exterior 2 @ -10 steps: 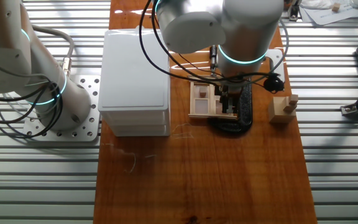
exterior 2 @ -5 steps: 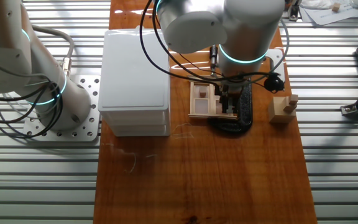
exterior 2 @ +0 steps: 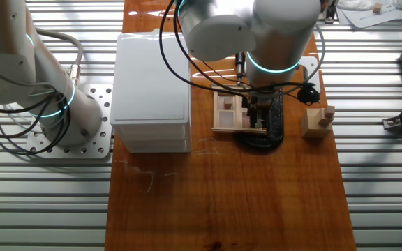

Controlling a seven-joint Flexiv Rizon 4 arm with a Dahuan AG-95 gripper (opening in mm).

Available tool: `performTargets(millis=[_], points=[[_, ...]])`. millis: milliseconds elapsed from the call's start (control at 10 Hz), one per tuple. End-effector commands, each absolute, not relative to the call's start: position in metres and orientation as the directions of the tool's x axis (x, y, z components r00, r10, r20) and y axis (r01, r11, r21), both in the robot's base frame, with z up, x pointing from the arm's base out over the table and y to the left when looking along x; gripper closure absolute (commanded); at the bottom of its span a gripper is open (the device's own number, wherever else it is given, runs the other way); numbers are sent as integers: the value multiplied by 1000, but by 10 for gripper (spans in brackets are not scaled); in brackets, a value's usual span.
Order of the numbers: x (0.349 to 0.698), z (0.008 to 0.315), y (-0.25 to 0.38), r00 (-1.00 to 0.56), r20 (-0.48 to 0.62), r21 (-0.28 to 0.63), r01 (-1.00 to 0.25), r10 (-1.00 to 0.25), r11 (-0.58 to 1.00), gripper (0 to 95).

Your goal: Open a sliding window

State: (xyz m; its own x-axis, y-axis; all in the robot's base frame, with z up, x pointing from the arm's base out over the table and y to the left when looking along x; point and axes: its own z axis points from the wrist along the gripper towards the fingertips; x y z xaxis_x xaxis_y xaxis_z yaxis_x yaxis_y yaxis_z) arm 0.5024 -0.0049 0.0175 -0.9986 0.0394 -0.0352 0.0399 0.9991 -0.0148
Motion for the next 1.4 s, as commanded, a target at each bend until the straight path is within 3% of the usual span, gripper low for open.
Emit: performTargets(millis=[100,600,900,1400], points=[[501,21,-5,-999,-32,-15,37,36,999,950],[501,21,-5,-999,-33,-16,31,31,999,950],[501,21,-5,-999,-10,-11,-32,-32,999,950],[501,21,-5,-983,106,20,-150,-151,988,950]])
